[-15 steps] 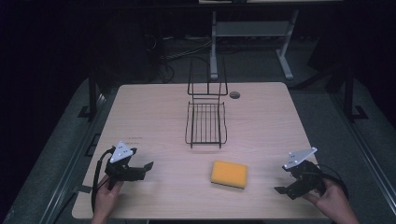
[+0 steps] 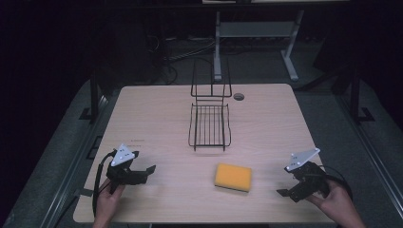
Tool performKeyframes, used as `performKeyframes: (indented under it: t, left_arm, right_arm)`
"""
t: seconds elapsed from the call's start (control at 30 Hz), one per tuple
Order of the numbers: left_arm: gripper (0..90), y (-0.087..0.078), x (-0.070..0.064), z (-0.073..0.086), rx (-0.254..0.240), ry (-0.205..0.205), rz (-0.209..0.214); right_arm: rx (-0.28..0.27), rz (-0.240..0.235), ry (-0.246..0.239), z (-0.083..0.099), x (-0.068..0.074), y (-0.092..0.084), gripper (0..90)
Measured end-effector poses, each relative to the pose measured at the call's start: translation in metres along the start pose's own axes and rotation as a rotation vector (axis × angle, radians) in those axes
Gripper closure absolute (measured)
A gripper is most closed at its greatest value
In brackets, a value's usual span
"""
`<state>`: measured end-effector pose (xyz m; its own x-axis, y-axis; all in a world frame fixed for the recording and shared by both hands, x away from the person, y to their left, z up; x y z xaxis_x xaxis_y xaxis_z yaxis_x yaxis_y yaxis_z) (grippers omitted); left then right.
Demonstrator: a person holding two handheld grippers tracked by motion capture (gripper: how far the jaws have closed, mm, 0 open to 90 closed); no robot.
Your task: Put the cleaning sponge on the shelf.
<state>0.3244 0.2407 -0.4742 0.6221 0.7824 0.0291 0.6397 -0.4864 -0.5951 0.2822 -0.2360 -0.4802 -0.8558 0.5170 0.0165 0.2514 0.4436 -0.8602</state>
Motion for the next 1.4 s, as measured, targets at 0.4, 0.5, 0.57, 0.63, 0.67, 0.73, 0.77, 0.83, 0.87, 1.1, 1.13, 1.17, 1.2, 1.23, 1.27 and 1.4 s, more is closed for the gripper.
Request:
performKeyframes:
  t: [0.4,0.5,0.57,0.63,0.67,0.73,0.77,0.83,0.87,1.1,1.13,1.17,1.2,1.23,1.27,1.4]
  left_arm:
    - [14.2,0.001,0.0,0.0,0.001,0.004,0.004]
    - [14.2,0.0,0.001,0.0,0.001,0.004,0.005]
    - [14.2,0.0,0.001,0.0,0.001,0.004,0.004]
    - [14.2,0.0,0.001,0.0,-0.001,0.001,0.004]
    - [14.2,0.0,0.001,0.0,0.0,0.002,0.004]
    - [14.2,0.0,0.001,0.0,0.002,0.006,0.004]
    - [14.2,0.0,0.001,0.0,0.001,0.004,0.004]
    - [14.2,0.0,0.001,0.0,0.0,0.002,0.005]
    - [14.2,0.0,0.001,0.0,0.0,0.004,0.005]
    - [14.2,0.0,0.001,0.0,-0.005,0.002,0.004]
    - [14.2,0.0,0.001,0.0,-0.005,0.002,0.004]
    - [14.2,0.0,0.001,0.0,-0.005,0.002,0.005]
    - [14.2,0.0,0.001,0.0,-0.005,0.002,0.005]
    - [14.2,0.0,0.001,0.0,-0.004,0.002,0.004]
    - [14.2,0.0,0.001,0.0,-0.004,0.002,0.004]
    - [14.2,-0.001,0.002,0.0,-0.005,0.001,0.005]
  right_arm:
    - [0.024,-0.036,-0.053,-0.024,0.005,0.005,14.9]
    - [0.023,-0.045,-0.06,-0.029,0.008,0.007,14.8]
    - [0.028,-0.056,-0.062,-0.031,0.009,0.008,14.8]
    - [0.03,-0.057,-0.072,-0.033,0.01,0.009,14.8]
    - [0.034,-0.06,-0.074,-0.034,0.01,0.01,14.8]
    - [0.034,-0.063,-0.084,-0.037,0.011,0.011,14.8]
    - [0.035,-0.067,-0.083,-0.038,0.012,0.012,14.8]
    - [0.039,-0.068,-0.09,-0.041,0.012,0.013,14.8]
    - [0.038,-0.067,-0.094,-0.042,0.012,0.013,14.8]
    - [0.041,-0.077,-0.113,-0.052,0.015,0.016,14.8]
    - [0.041,-0.077,-0.113,-0.052,0.015,0.016,14.8]
    - [0.041,-0.076,-0.114,-0.054,0.015,0.018,14.8]
    - [0.041,-0.076,-0.114,-0.054,0.015,0.018,14.8]
    - [0.047,-0.08,-0.117,-0.055,0.015,0.02,14.8]
    - [0.047,-0.08,-0.117,-0.055,0.015,0.02,14.8]
    - [0.048,-0.085,-0.126,-0.06,0.016,0.023,14.8]
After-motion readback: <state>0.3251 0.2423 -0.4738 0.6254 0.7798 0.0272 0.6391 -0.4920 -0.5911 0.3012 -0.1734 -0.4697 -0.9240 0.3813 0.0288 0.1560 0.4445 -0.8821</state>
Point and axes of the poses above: each handheld gripper's, and its own axes: y roughly forward along the jaws, z roughly out of its underside, x roughly to its left, the point moved 7 cm from there along y, roughly forward along the jaws
